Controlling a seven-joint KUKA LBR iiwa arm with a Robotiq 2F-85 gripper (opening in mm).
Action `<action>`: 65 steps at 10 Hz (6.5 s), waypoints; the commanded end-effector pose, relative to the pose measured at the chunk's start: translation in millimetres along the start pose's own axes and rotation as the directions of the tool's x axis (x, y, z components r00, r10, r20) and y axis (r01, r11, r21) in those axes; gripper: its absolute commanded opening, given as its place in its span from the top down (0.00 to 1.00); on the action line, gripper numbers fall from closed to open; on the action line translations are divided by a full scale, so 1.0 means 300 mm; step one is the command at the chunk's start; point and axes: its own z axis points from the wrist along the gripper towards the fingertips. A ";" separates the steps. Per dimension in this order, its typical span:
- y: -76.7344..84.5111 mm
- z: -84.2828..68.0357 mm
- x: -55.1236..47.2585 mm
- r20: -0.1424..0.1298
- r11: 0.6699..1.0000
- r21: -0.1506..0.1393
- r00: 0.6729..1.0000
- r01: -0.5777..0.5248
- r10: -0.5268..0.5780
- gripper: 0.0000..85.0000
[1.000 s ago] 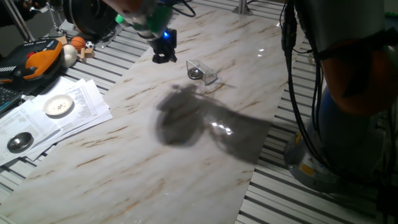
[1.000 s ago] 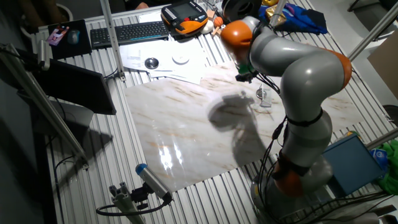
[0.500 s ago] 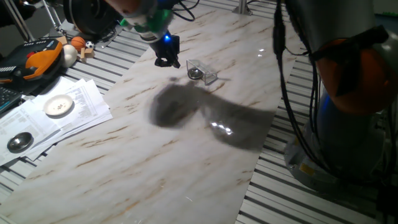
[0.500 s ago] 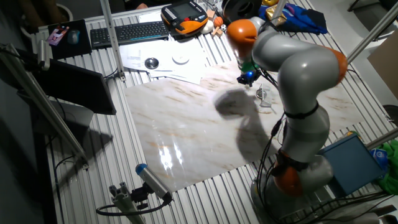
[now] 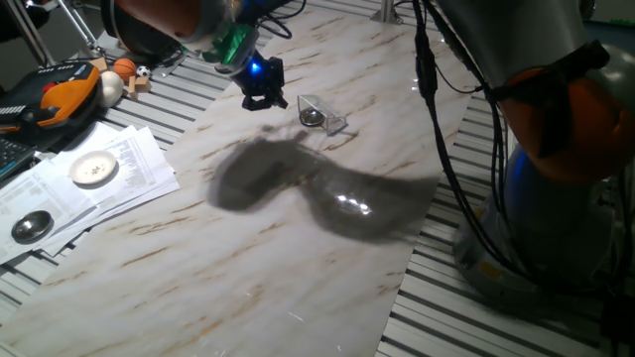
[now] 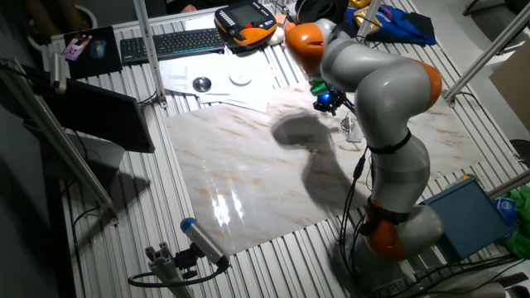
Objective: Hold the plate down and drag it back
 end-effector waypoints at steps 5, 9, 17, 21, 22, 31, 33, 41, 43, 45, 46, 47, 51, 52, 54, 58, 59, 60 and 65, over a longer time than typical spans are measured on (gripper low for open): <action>-0.018 0.058 -0.024 -0.002 1.000 0.008 1.000 0.014 -0.014 1.00; -0.028 0.151 -0.060 0.014 0.996 0.058 0.998 0.066 -0.067 1.00; -0.056 0.286 -0.065 0.038 0.984 0.138 0.992 0.112 -0.118 1.00; -0.063 0.329 -0.055 0.053 0.983 0.146 0.991 0.114 -0.123 1.00; -0.066 0.333 -0.054 0.054 0.981 0.155 0.991 0.116 -0.126 1.00; -0.075 0.359 -0.055 0.059 0.971 0.204 0.988 0.125 -0.139 1.00; -0.076 0.363 -0.055 0.061 0.969 0.212 0.988 0.126 -0.142 1.00; -0.079 0.383 -0.054 0.067 0.967 0.218 0.986 0.133 -0.151 1.00; -0.078 0.384 -0.055 0.067 0.969 0.209 0.986 0.133 -0.150 1.00; -0.076 0.386 -0.055 0.066 0.971 0.202 0.987 0.130 -0.146 1.00; -0.076 0.387 -0.056 0.066 0.971 0.199 0.987 0.131 -0.147 1.00; -0.075 0.387 -0.056 0.067 0.973 0.193 0.987 0.130 -0.145 1.00; -0.069 0.385 -0.057 0.059 0.982 0.136 0.989 0.129 -0.138 1.00; -0.067 0.387 -0.058 0.059 0.985 0.120 0.989 0.127 -0.135 1.00; -0.060 0.383 -0.059 0.055 0.988 0.097 0.990 0.121 -0.127 1.00; -0.036 0.375 -0.058 0.051 0.991 0.079 0.992 0.109 -0.114 1.00; -0.032 0.375 -0.057 0.051 0.992 0.071 0.993 0.105 -0.109 1.00; -0.028 0.374 -0.058 0.050 0.993 0.062 0.993 0.105 -0.108 1.00; -0.003 0.353 -0.060 0.039 0.995 0.032 0.995 0.093 -0.094 1.00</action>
